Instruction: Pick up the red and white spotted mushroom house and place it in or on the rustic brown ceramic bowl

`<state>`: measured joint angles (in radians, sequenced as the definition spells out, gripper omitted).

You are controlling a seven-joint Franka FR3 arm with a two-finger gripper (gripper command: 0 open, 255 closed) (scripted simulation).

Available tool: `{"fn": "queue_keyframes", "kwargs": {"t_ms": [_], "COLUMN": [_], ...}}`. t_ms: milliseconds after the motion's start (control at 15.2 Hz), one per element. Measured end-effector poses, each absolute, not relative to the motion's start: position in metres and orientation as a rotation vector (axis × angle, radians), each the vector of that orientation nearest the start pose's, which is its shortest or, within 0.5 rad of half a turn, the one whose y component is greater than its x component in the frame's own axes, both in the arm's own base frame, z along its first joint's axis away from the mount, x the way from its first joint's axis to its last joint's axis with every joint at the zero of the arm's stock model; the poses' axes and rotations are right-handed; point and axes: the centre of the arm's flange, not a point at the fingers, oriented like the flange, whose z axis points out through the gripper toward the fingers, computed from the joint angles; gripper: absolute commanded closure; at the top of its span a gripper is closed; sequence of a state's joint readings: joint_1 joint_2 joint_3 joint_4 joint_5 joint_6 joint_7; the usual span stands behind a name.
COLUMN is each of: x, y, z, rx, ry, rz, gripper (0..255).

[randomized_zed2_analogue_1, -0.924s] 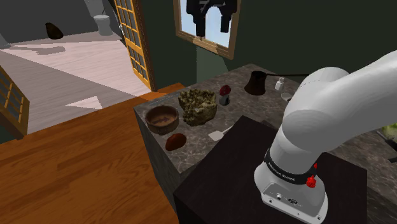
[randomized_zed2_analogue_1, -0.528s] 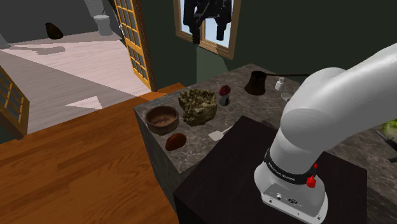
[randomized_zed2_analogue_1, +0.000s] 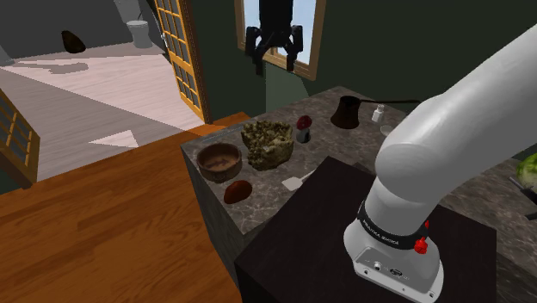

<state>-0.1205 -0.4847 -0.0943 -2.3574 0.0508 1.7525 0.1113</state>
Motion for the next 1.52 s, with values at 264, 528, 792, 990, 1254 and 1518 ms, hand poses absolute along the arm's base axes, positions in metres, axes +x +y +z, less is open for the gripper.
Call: {"fn": "queue_keyframes", "kwargs": {"t_ms": [264,528,792,990,1254,1518], "x": [0.407,0.429,0.45,0.459,0.471,0.482], "y": [-0.117,-0.154,-0.194,-0.217,-0.259,-0.3], "z": [0.464,0.428,0.397,0.373,0.34,0.302], "rx": [-2.974,-2.947,-2.915,-2.888,-2.849,-2.805], "ry": [0.606,0.72,0.833,0.916,1.028,1.136], "rz": [0.193,0.206,0.219,0.229,0.242,0.254], "gripper": [0,0,0,0,0,0]}}
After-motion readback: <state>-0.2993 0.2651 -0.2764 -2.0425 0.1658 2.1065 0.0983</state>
